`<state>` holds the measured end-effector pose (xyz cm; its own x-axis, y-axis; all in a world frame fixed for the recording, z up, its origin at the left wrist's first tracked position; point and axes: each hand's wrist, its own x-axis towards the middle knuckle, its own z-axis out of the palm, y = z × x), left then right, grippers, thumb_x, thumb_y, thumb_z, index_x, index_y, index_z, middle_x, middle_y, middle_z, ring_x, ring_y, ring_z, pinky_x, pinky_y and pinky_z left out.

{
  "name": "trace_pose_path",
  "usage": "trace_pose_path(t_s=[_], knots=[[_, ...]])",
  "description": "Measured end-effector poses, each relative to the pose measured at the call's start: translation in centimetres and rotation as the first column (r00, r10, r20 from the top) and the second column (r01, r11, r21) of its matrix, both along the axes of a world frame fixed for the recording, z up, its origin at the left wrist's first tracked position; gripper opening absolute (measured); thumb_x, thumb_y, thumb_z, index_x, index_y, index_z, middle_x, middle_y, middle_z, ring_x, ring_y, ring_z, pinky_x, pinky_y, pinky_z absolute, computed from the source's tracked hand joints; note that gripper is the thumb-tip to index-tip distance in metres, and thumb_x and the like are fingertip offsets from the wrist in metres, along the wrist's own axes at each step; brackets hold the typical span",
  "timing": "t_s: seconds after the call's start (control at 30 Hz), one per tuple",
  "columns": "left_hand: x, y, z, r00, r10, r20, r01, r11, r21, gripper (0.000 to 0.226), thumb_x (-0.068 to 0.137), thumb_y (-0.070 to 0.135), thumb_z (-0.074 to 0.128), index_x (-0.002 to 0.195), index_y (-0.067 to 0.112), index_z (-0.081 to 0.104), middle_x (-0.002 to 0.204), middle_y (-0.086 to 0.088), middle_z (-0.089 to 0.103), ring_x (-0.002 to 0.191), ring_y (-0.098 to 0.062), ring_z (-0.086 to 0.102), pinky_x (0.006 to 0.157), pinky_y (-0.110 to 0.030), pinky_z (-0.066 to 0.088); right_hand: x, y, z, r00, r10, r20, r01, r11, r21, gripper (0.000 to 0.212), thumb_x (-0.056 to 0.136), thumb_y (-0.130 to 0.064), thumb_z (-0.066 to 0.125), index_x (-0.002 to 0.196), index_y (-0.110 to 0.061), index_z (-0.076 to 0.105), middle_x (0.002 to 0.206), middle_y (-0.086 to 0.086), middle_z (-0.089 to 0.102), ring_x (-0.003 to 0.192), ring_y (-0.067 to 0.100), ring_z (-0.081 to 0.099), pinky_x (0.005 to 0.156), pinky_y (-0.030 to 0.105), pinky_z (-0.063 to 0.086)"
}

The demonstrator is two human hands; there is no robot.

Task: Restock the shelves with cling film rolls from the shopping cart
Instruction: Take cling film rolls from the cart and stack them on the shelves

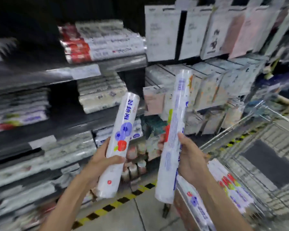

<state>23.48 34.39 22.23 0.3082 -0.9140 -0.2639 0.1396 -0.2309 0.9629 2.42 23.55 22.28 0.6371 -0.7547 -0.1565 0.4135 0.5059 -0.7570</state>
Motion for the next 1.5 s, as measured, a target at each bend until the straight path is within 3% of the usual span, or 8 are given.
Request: trace_pose_path(t_s=[0.17,0.33,0.7,0.8,0.9,1.27,1.4,1.5], knots=[[8.4,10.6,1.7,0.973,0.213,0.086,-0.211,0.977,-0.030,0.097,0.018,0.051,0.093,0.103,0.018,0.059,0.078,-0.007,0.072,0.060,-0.020,0.065,0.051,-0.029,0.052,11.0,5.9,1.8,0.989,0.145,0.024,-0.143,0.988,-0.065,0.073,0.036,-0.050,0.092,0.096,-0.014,0.069,0.072,0.006,0.061,0.050,0.016,0.056,0.048,0.027,0.050],[17.5,21.3,3.8,0.926,0.293,0.238,-0.293,0.955,-0.036,0.068,0.051,0.027,0.084,0.113,0.023,0.057,0.089,-0.012,0.070,0.066,-0.021,0.065,0.058,-0.030,0.053,22.9,13.4,4.0,0.992,0.091,-0.090,-0.112,0.954,-0.278,0.063,0.031,-0.063,0.087,0.074,-0.021,0.068,0.071,0.008,0.065,0.056,0.018,0.058,0.051,0.027,0.048],[34.1,30.8,5.8,0.797,0.366,0.480,-0.386,0.920,-0.061,0.059,0.057,0.029,0.085,0.108,0.027,0.055,0.094,0.004,0.068,0.071,-0.010,0.064,0.061,-0.016,0.049,39.2,16.4,11.7,0.997,-0.057,-0.045,0.012,0.736,-0.677,0.057,0.057,-0.052,0.082,0.100,-0.019,0.065,0.078,-0.015,0.071,0.072,-0.001,0.065,0.061,0.011,0.048],[37.1,30.8,5.3,0.780,0.369,0.506,-0.385,0.920,-0.079,0.064,0.054,0.039,0.085,0.110,0.038,0.052,0.102,0.010,0.066,0.082,-0.012,0.065,0.069,-0.020,0.051,42.7,14.3,14.6,0.992,-0.052,0.117,0.116,0.749,-0.653,0.038,0.069,-0.025,0.071,0.104,-0.017,0.059,0.080,-0.016,0.070,0.078,-0.001,0.064,0.072,0.015,0.052],[39.4,30.3,5.3,0.741,0.400,0.539,-0.418,0.903,-0.095,0.055,0.068,0.017,0.084,0.104,0.040,0.050,0.099,0.020,0.065,0.082,-0.013,0.064,0.067,-0.020,0.053,47.4,12.9,16.5,0.977,0.030,0.212,0.105,0.796,-0.596,0.044,0.060,-0.026,0.075,0.098,-0.017,0.055,0.090,-0.007,0.068,0.096,0.011,0.065,0.089,0.031,0.053],[45.5,29.2,8.4,0.759,0.408,0.507,-0.390,0.909,-0.148,0.065,0.054,0.048,0.086,0.108,0.034,0.054,0.091,0.012,0.067,0.073,-0.011,0.066,0.060,-0.019,0.051,60.4,10.6,15.7,0.994,0.109,0.028,-0.084,0.887,-0.455,0.077,0.058,-0.021,0.081,0.125,-0.002,0.050,0.112,0.011,0.067,0.107,0.021,0.064,0.099,0.044,0.047],[47.3,29.0,8.4,0.793,0.394,0.465,-0.364,0.918,-0.158,0.075,0.041,0.047,0.083,0.110,0.034,0.056,0.086,-0.002,0.069,0.066,-0.017,0.065,0.059,-0.026,0.052,60.0,8.5,15.9,0.997,0.018,0.081,0.006,0.961,-0.278,0.057,0.088,-0.046,0.057,0.136,-0.018,0.046,0.114,0.006,0.065,0.108,0.020,0.062,0.085,0.036,0.051],[48.0,28.7,8.5,0.801,0.370,0.470,-0.331,0.929,-0.167,0.072,0.046,0.040,0.082,0.112,0.029,0.056,0.087,-0.003,0.069,0.065,-0.017,0.066,0.058,-0.022,0.051,59.5,7.1,15.2,0.985,-0.138,0.103,0.161,0.951,-0.265,0.055,0.092,-0.034,0.057,0.141,-0.024,0.033,0.112,0.004,0.063,0.102,0.020,0.065,0.074,0.036,0.055]])
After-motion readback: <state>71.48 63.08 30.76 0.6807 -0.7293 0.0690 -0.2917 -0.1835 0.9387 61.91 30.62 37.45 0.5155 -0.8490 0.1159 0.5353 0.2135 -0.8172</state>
